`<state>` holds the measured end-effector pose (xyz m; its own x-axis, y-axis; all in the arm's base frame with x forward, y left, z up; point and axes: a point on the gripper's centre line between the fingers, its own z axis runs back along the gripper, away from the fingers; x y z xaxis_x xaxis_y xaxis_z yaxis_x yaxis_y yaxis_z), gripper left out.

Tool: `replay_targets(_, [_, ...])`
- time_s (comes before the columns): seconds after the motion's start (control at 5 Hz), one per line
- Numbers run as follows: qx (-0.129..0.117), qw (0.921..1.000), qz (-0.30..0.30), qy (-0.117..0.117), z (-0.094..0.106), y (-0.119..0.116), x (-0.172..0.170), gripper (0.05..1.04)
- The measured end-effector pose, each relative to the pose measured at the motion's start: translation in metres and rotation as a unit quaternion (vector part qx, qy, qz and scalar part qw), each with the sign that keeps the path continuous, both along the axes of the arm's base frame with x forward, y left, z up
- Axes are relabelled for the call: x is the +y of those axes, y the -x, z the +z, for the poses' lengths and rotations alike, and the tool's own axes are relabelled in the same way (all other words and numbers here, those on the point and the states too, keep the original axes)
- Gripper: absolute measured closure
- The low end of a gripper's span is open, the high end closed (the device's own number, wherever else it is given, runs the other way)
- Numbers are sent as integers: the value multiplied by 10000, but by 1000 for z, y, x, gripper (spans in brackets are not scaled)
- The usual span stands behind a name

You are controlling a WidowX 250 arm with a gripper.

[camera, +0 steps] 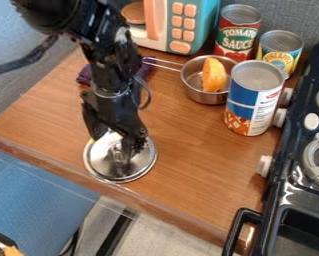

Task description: Take the lid and place it on the left side of the table

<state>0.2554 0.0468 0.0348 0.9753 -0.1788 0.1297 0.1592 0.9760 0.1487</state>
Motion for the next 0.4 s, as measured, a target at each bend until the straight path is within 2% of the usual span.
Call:
replay_targets(0.2, [121, 9999, 3, 33, -9, 1, -1, 140])
replay_targets(0.4, [200, 9998, -4, 56, -14, -2, 0, 435])
